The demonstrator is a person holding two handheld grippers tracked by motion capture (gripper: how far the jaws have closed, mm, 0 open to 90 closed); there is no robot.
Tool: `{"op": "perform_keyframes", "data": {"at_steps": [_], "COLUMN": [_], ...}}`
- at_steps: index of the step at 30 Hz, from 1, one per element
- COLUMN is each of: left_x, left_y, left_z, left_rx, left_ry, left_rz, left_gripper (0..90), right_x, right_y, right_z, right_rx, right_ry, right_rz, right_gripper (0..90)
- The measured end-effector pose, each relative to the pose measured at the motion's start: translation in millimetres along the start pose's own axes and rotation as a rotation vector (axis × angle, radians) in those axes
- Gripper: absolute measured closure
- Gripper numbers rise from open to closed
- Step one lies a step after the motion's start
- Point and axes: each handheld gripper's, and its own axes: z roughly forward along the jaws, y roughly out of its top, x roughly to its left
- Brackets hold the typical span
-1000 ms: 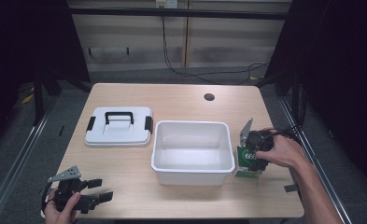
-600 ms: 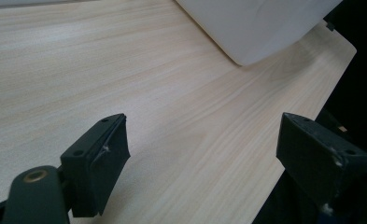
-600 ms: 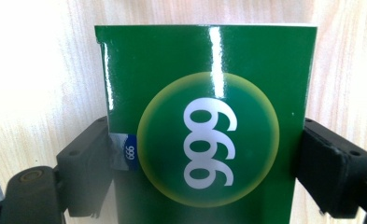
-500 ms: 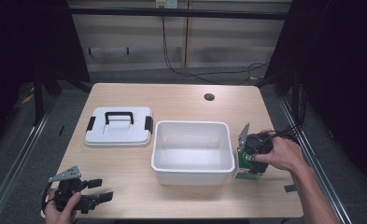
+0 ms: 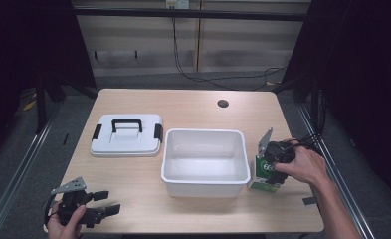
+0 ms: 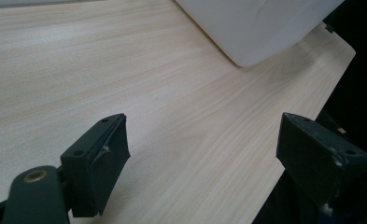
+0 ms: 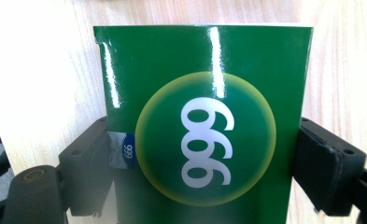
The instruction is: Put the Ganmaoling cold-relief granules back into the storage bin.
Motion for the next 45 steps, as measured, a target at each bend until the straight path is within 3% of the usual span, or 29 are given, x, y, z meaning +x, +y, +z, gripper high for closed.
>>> {"op": "perform_keyframes", "data": {"at_steps": [8, 13, 22, 33, 41, 44, 45], "left_x": [0.0, 0.2, 0.1, 0.2, 0.4, 0.3, 0.6], "left_y": [0.1, 0.0, 0.0, -0.1, -0.1, -0.1, -0.1], "left_z": [0.1, -0.1, 0.4, 0.5, 0.8, 0.7, 0.8], "left_rx": [-0.001, -0.001, 0.002, -0.001, 0.001, 0.000, 0.002], "left_ry": [0.001, -0.001, 0.003, 0.002, 0.001, 0.001, 0.000], "left_rz": [0.001, 0.001, 0.000, -0.003, -0.004, -0.005, -0.004], "left_gripper": [16.8, 16.8, 16.8, 16.8, 16.8, 16.8, 16.9], "right_x": [1.1, 3.8, 7.6, 10.7, 13.5, 15.0, 16.3], "right_y": [-11.0, -17.3, -26.3, -44.7, -61.7, -66.3, -69.2], "right_z": [-8.6, -15.0, -11.6, -27.5, -47.4, -54.8, -58.1], "right_rx": [-0.057, -0.116, -0.157, -0.216, -0.320, -0.356, -0.399], "right_ry": [0.002, -0.025, -0.017, -0.015, -0.048, -0.067, -0.079], "right_rz": [0.040, 0.081, 0.121, 0.165, 0.197, 0.188, 0.200], "right_gripper": [16.0, 15.9, 16.0, 15.9, 15.9, 15.9, 15.9]}}
